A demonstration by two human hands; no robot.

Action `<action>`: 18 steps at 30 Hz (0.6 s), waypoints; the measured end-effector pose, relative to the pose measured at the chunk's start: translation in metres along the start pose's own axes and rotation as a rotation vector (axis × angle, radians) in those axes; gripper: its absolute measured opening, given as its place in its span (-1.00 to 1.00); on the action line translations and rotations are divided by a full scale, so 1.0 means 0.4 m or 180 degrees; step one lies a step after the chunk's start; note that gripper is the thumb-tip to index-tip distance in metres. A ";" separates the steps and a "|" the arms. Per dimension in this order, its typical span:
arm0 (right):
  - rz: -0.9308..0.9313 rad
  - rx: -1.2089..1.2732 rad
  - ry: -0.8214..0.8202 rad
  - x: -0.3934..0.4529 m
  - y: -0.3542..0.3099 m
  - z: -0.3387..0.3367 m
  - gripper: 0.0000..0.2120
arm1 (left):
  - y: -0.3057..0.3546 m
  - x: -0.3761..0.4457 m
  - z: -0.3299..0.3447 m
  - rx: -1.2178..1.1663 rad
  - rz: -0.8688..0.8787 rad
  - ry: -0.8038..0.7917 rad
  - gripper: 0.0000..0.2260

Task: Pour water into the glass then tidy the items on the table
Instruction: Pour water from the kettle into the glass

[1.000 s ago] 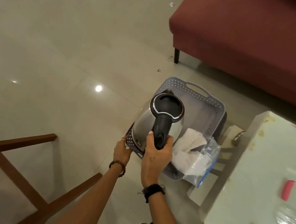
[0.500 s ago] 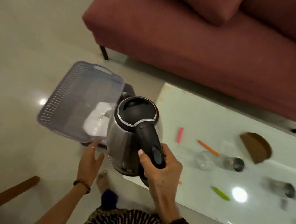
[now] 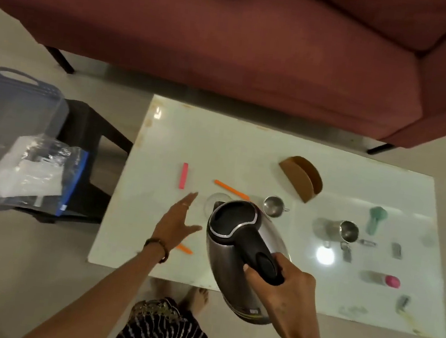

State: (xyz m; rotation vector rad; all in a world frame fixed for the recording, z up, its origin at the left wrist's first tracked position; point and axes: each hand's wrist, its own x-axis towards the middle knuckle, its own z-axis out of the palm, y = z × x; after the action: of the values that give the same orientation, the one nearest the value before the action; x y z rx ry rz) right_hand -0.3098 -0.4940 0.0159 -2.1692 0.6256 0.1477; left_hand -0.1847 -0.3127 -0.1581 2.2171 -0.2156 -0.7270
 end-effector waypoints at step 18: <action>-0.0012 -0.0360 -0.0275 0.098 0.133 0.017 -0.74 | -0.055 0.110 0.110 -0.0332 0.0207 -0.0052 -0.26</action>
State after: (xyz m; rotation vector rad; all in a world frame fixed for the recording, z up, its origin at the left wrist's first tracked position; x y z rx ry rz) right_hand -0.3007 -0.5309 -0.0385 -2.2591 0.5760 0.2792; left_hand -0.1752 -0.3416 -0.2166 2.0963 -0.2510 -0.7054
